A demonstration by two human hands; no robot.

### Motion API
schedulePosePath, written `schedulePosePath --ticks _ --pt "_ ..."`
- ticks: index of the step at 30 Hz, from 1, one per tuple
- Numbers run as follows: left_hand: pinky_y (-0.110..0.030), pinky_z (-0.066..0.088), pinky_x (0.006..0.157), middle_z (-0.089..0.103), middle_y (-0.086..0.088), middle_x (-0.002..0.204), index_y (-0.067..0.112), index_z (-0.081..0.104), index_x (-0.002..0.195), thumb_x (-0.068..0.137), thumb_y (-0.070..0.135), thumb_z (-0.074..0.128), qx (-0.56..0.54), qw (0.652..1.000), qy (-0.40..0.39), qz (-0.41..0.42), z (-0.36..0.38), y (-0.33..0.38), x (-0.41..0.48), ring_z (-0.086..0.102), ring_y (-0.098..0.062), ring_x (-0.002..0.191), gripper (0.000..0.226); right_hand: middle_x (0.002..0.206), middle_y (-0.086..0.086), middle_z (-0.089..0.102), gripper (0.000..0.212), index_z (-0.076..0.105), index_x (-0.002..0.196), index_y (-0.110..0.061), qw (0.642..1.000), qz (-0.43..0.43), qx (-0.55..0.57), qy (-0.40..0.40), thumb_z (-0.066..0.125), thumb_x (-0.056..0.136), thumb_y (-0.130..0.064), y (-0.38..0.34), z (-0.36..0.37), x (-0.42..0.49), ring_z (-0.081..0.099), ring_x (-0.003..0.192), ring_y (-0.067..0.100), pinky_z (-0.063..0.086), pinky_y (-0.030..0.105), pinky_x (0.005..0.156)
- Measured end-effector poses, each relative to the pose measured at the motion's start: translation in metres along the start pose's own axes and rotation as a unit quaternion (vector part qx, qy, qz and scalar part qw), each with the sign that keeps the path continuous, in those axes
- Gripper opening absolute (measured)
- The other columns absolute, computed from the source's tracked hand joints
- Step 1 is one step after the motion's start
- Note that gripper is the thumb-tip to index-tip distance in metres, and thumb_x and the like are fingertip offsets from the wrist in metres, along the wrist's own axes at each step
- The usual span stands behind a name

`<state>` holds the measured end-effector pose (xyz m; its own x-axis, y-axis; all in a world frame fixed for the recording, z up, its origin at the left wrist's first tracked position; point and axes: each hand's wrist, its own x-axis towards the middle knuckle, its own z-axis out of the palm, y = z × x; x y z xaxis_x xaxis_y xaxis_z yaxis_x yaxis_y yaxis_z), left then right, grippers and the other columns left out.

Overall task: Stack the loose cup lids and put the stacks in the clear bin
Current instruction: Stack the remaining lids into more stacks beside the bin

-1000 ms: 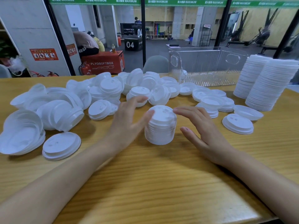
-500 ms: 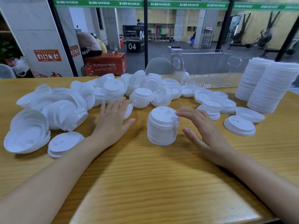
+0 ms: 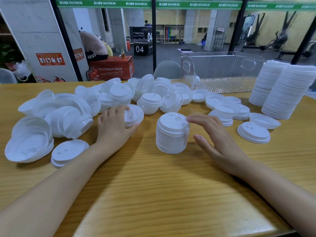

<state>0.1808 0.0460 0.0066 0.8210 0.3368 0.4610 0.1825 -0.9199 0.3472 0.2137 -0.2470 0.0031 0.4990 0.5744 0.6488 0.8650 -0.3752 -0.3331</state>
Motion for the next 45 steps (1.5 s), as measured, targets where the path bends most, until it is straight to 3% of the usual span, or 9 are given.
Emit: schedulePosePath --ticks 4,8,12,17,25,33,36,40,45 --pt "-0.038 0.033 0.099 0.055 0.005 0.124 0.027 0.056 0.122 0.077 0.067 0.059 -0.145 0.985 0.058 0.074 -0.014 0.019 -0.004 0.046 -0.021 0.117 0.06 0.136 -0.016 0.048 0.042 0.051 0.136 -0.021 1.0 -0.002 -0.001 0.002 0.04 0.101 -0.041 0.0 0.0 0.0 0.041 0.128 0.005 0.028 0.017 0.108" --pt "-0.021 0.034 0.099 0.055 0.021 0.118 0.038 0.054 0.116 0.074 0.065 0.057 -0.295 0.944 -0.007 0.146 -0.024 0.045 -0.021 0.046 -0.008 0.115 0.05 0.137 -0.016 0.047 0.043 0.051 0.136 -0.021 1.0 -0.001 -0.003 0.005 0.038 0.102 -0.044 0.0 0.0 0.0 0.041 0.128 0.006 0.029 0.017 0.108" --pt "-0.031 0.034 0.104 0.054 0.023 0.122 0.038 0.056 0.117 0.075 0.065 0.057 -0.295 0.937 -0.052 0.181 -0.015 0.058 -0.031 0.042 -0.003 0.119 0.05 0.138 -0.014 0.046 0.042 0.05 0.136 -0.022 1.0 -0.002 -0.008 0.006 0.04 0.101 -0.043 -0.001 0.001 0.001 0.042 0.128 0.007 0.028 0.018 0.108" --pt "-0.017 0.026 0.103 0.05 0.029 0.124 0.042 0.055 0.118 0.075 0.068 0.056 -0.291 0.935 -0.074 0.187 -0.008 0.061 -0.031 0.035 0.01 0.121 0.05 0.139 -0.006 0.048 0.043 0.05 0.136 -0.02 1.0 0.006 -0.009 0.005 0.041 0.101 -0.044 -0.001 0.001 0.001 0.044 0.128 0.011 0.029 0.019 0.108" --pt "-0.043 0.033 0.11 0.053 0.023 0.129 0.039 0.057 0.121 0.077 0.065 0.058 -0.281 0.935 -0.081 0.198 -0.006 0.059 -0.032 0.042 -0.005 0.127 0.051 0.139 -0.004 0.049 0.044 0.052 0.138 -0.02 1.0 -0.002 -0.021 -0.001 0.042 0.1 -0.04 -0.003 0.0 0.002 0.045 0.125 0.015 0.031 0.021 0.107" --pt "-0.043 0.033 0.109 0.052 0.025 0.13 0.041 0.053 0.122 0.078 0.066 0.055 -0.282 0.934 -0.083 0.202 -0.006 0.056 -0.032 0.041 -0.002 0.125 0.05 0.138 -0.01 0.048 0.042 0.051 0.138 -0.027 1.0 -0.003 -0.017 -0.012 0.042 0.101 -0.042 -0.001 0.001 0.001 0.042 0.125 0.01 0.029 0.019 0.107" --pt "-0.035 0.035 0.105 0.053 0.029 0.123 0.041 0.054 0.12 0.082 0.064 0.048 -0.294 0.938 -0.047 0.178 -0.013 0.048 -0.021 0.045 -0.003 0.121 0.045 0.138 -0.015 0.045 0.043 0.046 0.14 -0.027 1.0 -0.007 -0.01 0.001 0.043 0.1 -0.042 -0.001 0.001 0.0 0.04 0.127 0.005 0.028 0.018 0.109" --pt "-0.041 0.035 0.099 0.061 0.009 0.12 0.027 0.063 0.114 0.085 0.058 0.051 -0.125 0.984 0.021 0.128 -0.015 0.011 0.002 0.05 -0.023 0.117 0.044 0.137 -0.012 0.047 0.043 0.048 0.138 -0.022 1.0 -0.005 -0.009 0.003 0.044 0.099 -0.04 0.0 0.001 0.0 0.042 0.128 0.007 0.028 0.018 0.109" --pt "-0.044 0.015 0.113 0.058 0.009 0.129 0.03 0.066 0.113 0.097 0.044 0.051 0.018 0.991 -0.088 0.103 -0.008 -0.008 0.003 0.039 -0.019 0.128 0.026 0.137 -0.011 0.047 0.044 0.051 0.137 -0.018 1.0 -0.004 -0.012 0.0 0.044 0.099 -0.039 -0.001 0.001 0.001 0.042 0.128 0.007 0.027 0.017 0.109"
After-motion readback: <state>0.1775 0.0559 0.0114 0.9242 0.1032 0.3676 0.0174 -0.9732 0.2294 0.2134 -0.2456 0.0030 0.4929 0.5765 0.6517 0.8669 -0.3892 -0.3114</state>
